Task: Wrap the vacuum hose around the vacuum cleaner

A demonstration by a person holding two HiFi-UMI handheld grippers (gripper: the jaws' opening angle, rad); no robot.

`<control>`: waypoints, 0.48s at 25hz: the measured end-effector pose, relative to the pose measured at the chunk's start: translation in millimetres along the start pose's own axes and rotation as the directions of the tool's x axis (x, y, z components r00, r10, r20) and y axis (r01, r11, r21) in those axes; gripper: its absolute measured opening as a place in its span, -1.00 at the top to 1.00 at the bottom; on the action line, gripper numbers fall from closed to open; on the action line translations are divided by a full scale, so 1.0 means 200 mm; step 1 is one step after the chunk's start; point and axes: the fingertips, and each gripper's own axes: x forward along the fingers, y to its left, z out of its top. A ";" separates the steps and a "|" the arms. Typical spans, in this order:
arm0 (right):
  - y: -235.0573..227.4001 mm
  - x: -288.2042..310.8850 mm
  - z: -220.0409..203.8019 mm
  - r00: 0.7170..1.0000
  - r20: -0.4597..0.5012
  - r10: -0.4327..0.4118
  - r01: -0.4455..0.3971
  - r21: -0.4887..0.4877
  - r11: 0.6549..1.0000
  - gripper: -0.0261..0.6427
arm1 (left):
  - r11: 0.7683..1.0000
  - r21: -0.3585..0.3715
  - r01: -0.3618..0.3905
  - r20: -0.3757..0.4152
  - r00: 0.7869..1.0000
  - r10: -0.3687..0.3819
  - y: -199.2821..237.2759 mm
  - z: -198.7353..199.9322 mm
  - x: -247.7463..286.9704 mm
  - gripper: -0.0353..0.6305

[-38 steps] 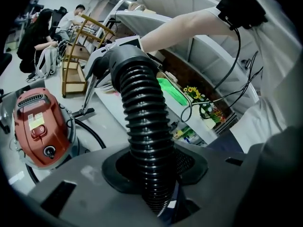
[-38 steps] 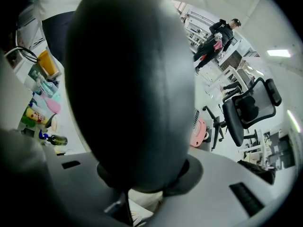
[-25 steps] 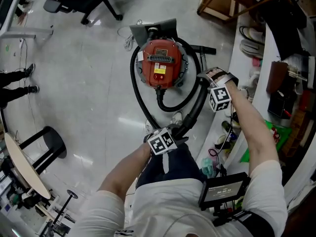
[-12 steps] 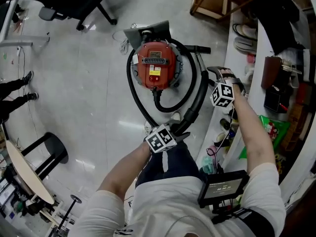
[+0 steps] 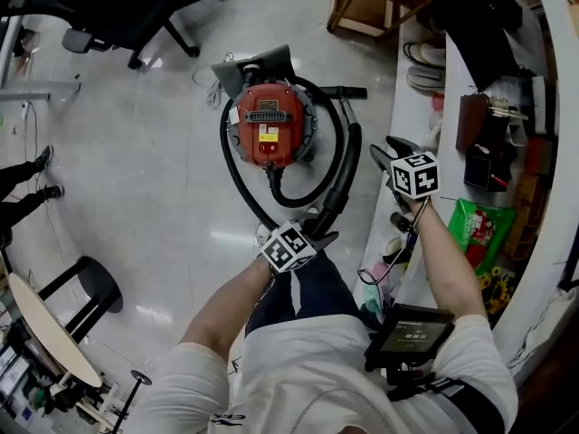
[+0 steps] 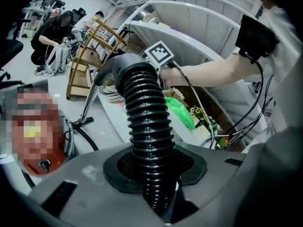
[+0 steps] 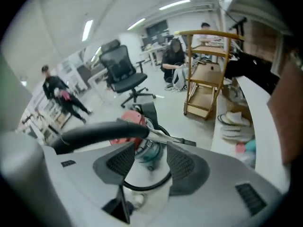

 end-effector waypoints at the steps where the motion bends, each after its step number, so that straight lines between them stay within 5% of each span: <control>1: 0.04 -0.04 0.03 0.999 0.037 0.029 -0.032 0.079 0.996 0.29 | 1.000 0.000 -0.004 -0.001 1.000 0.004 -0.01 0.01 0.01 0.51; 6: 0.26 -0.18 0.15 0.983 0.134 0.123 -0.158 0.289 0.944 0.29 | 1.000 0.012 -0.027 -0.017 0.999 0.027 -0.05 0.01 0.09 0.51; 12: 0.32 -0.22 0.06 0.995 0.033 0.095 -0.100 0.408 0.908 0.29 | 0.998 0.017 -0.056 -0.053 0.997 0.057 -0.09 -0.01 0.16 0.51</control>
